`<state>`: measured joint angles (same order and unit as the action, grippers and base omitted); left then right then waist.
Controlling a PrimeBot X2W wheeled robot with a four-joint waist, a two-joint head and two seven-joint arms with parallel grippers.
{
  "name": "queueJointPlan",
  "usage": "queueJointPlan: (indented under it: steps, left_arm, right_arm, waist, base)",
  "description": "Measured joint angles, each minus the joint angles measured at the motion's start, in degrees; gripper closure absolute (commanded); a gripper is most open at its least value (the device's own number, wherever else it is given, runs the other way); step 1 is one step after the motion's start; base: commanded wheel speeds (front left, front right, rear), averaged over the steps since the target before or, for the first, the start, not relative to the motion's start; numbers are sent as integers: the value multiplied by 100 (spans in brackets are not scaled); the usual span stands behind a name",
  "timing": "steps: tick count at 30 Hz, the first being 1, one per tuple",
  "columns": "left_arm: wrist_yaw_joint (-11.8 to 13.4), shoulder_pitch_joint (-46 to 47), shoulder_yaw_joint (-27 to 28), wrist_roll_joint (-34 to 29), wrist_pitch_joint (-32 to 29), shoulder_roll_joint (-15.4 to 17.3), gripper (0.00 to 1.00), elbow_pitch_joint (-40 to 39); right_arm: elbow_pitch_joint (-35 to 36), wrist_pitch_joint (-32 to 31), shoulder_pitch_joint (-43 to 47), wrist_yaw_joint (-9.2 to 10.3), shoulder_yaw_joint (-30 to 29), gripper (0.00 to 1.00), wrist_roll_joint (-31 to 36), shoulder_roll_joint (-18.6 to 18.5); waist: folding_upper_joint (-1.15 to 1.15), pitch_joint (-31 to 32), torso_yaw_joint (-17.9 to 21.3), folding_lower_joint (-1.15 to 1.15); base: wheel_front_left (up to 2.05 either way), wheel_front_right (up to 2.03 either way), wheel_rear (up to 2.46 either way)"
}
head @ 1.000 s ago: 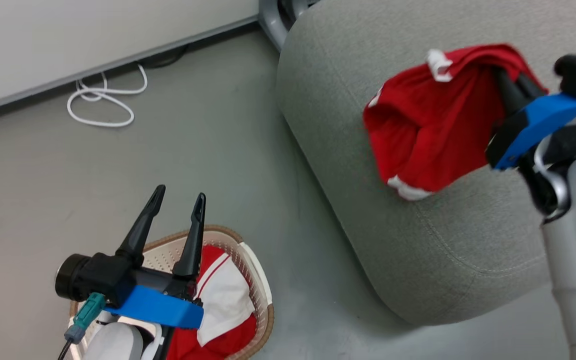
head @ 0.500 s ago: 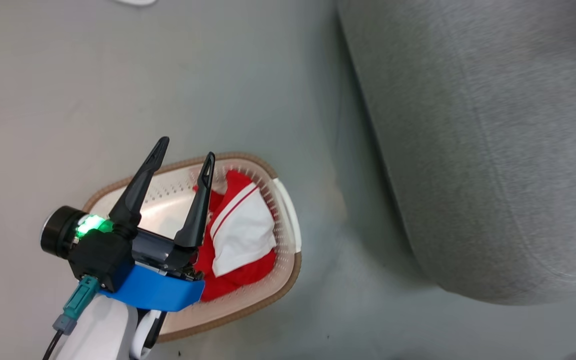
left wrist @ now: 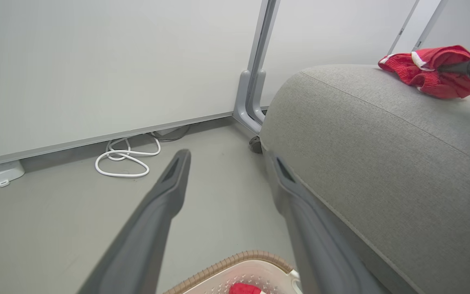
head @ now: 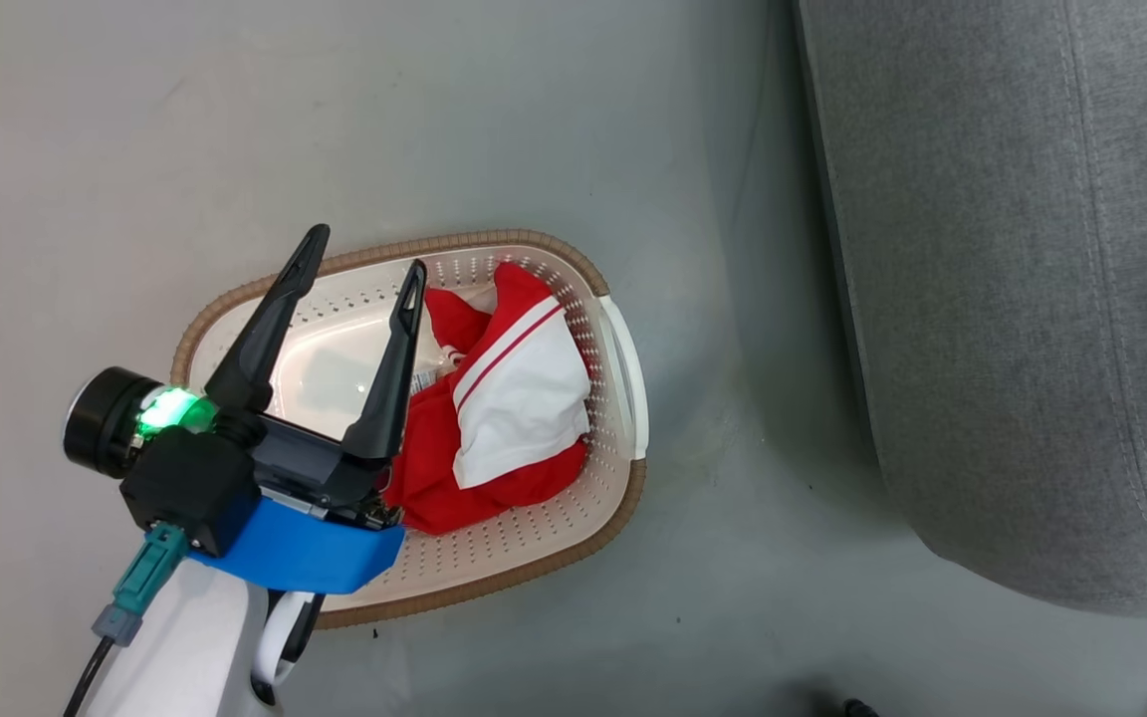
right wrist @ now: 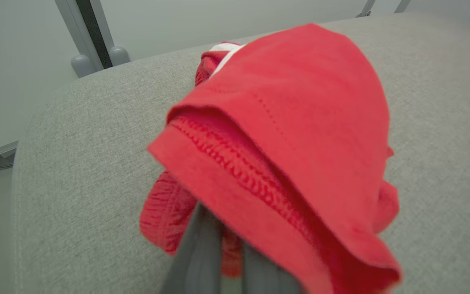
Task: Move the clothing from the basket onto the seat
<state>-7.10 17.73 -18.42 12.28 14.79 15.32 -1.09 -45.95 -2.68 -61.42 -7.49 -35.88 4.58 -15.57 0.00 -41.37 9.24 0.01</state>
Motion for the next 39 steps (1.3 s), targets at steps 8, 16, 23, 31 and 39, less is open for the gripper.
queueJointPlan:
  steps: [8, 16, 23, 31, 39]
  left_arm:
    - [0, 54, -83, 86, 11, -116, 0, 198]
    - [-1, 13, -90, 247, 20, -407, 0, 488]
    - [-2, -396, 249, 404, 20, -617, 0, 776]
    - [-10, -905, 710, 481, 21, -886, 0, 1070]
    - [-11, -1312, 1065, 489, 25, -1022, 0, 1393]
  right_arm:
    - [-447, 282, 6, 0, -80, 0, 261, -18]
    - [-694, 408, 552, 0, 94, 0, 334, 56]
    - [-687, 783, 1248, 0, 695, 0, 138, 311]
    - [-53, 1205, 2323, 0, 1530, 0, -188, 626]
    - [1426, 1327, 3764, 0, 2639, 0, -739, 929]
  waist:
    - [0, 322, 5, 0]
    - [0, 976, -10, -1]
    - [0, 1753, 6, -2]
    - [0, 2674, 36, -3]
    - [0, 3392, -51, -3]
  base:
    - [0, 0, 0]
    - [0, 0, 0]
    - [0, 0, 0]
    - [0, 0, 0]
    - [0, 0, 0]
